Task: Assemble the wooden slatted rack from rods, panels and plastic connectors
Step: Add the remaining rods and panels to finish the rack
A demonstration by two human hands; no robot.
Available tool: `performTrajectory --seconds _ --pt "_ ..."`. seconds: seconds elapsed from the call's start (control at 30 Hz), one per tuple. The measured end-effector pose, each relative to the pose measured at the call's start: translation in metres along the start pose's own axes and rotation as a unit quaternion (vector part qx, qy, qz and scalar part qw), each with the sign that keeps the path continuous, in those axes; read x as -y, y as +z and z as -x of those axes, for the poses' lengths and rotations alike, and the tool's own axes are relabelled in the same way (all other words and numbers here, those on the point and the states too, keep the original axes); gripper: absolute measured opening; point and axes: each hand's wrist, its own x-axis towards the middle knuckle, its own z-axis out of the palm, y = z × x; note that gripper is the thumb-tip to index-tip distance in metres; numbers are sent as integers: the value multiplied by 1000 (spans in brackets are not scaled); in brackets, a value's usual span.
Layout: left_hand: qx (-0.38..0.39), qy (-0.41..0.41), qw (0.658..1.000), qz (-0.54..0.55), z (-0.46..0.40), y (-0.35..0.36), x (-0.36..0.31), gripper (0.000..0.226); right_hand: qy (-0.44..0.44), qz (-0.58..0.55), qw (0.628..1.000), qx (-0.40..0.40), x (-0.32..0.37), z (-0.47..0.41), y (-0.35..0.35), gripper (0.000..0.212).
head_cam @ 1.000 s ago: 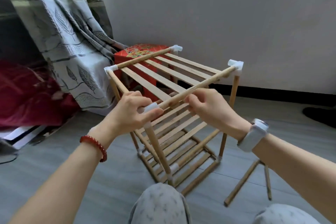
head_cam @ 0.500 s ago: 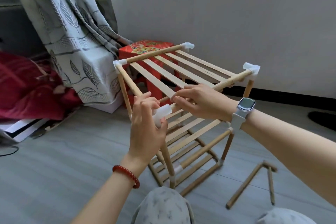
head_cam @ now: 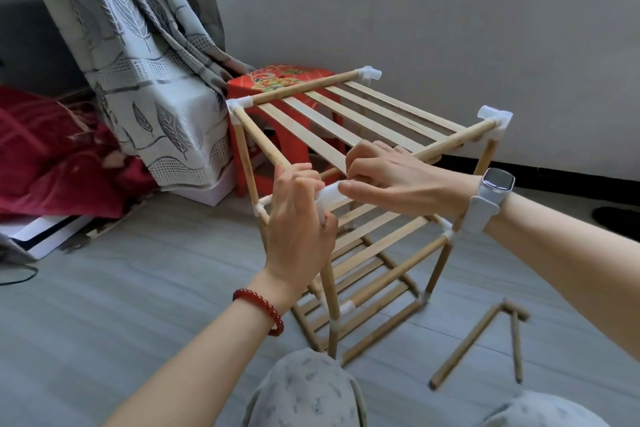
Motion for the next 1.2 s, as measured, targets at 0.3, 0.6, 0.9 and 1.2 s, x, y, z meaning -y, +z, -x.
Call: performTrajectory --seconds 0.3,0.6,0.9,1.2 --pt "14 20 999 -33 -10 18 6 56 30 -61 998 -18 -15 -4 -5 59" --pt "10 39 997 -62 -14 21 2 54 35 -37 998 -22 -20 -4 -5 43" --pt "33 46 990 -128 -16 14 5 55 0 67 997 -47 -17 1 2 36" --pt "18 52 994 -95 -14 14 5 23 20 32 995 -90 -11 -4 14 36"
